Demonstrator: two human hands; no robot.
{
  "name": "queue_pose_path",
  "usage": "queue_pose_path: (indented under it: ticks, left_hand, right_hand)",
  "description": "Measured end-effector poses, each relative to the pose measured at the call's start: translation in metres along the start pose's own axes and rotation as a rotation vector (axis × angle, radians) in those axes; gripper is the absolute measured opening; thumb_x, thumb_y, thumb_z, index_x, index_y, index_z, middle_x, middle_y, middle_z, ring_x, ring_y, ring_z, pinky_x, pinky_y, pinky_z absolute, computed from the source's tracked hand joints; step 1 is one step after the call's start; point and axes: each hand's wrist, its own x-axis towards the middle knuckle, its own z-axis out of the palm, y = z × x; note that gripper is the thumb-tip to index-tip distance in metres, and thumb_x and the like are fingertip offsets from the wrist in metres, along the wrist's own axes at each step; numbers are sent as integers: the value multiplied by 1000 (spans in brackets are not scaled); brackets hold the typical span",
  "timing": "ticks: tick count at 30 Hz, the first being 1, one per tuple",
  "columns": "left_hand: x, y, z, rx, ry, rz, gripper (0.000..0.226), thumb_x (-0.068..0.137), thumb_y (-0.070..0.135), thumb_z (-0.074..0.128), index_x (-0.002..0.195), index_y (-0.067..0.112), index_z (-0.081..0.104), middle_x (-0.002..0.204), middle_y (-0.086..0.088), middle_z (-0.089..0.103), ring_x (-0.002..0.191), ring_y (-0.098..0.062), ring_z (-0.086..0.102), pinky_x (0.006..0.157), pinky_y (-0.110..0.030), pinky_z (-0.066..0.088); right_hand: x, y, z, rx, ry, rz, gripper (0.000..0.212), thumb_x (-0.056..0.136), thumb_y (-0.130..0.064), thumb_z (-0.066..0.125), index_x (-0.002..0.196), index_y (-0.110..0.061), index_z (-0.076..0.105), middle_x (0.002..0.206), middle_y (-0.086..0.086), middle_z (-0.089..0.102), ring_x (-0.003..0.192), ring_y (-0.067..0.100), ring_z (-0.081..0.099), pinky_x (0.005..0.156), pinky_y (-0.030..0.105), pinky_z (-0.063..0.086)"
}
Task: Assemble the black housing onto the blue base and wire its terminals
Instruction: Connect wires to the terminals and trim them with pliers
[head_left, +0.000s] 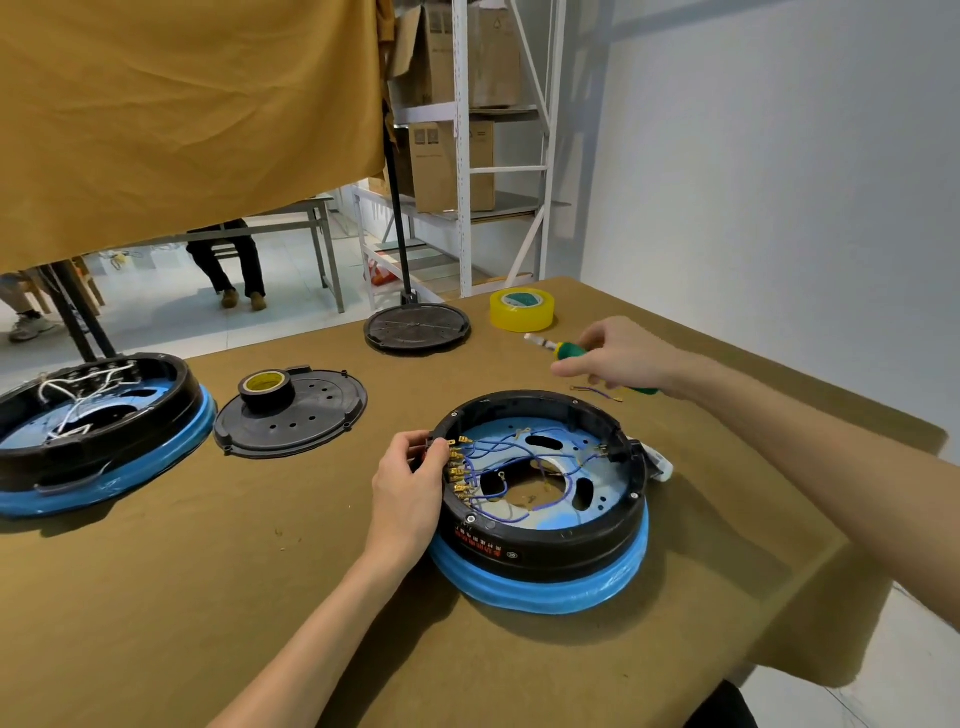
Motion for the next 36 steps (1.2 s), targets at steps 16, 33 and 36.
queue_pose_path:
  ticks: [16,33,36]
  left_hand:
    - [1,-4,2,-16,3,8,17,103,32,56,118,25,61,106,11,67,92,5,65,64,-11,50]
    - [2,-7,2,-18,4,22,13,103,30,58,114,26,63,104,9,70,87,10,64,68,-12,48]
    - [2,-6,1,-27,5,22,12,103,29,58,113,26,64,102,8,70,87,8,65,67,-12,49]
  right_hand:
    - [5,68,27,-232,416,151,29,96,-34,66,109,-8,67,121,17,66,102,25,65,88,36,54]
    - [-66,-43,100,-88,-191,-604,11,92,-29,74,97,-21,79,72,-8,69,67,9,63,61,20,49]
    - [-68,-38,101,-37,-195,-597,11,95,-26,73,98,-18,80,79,-6,72,70,11,64,66,32,54]
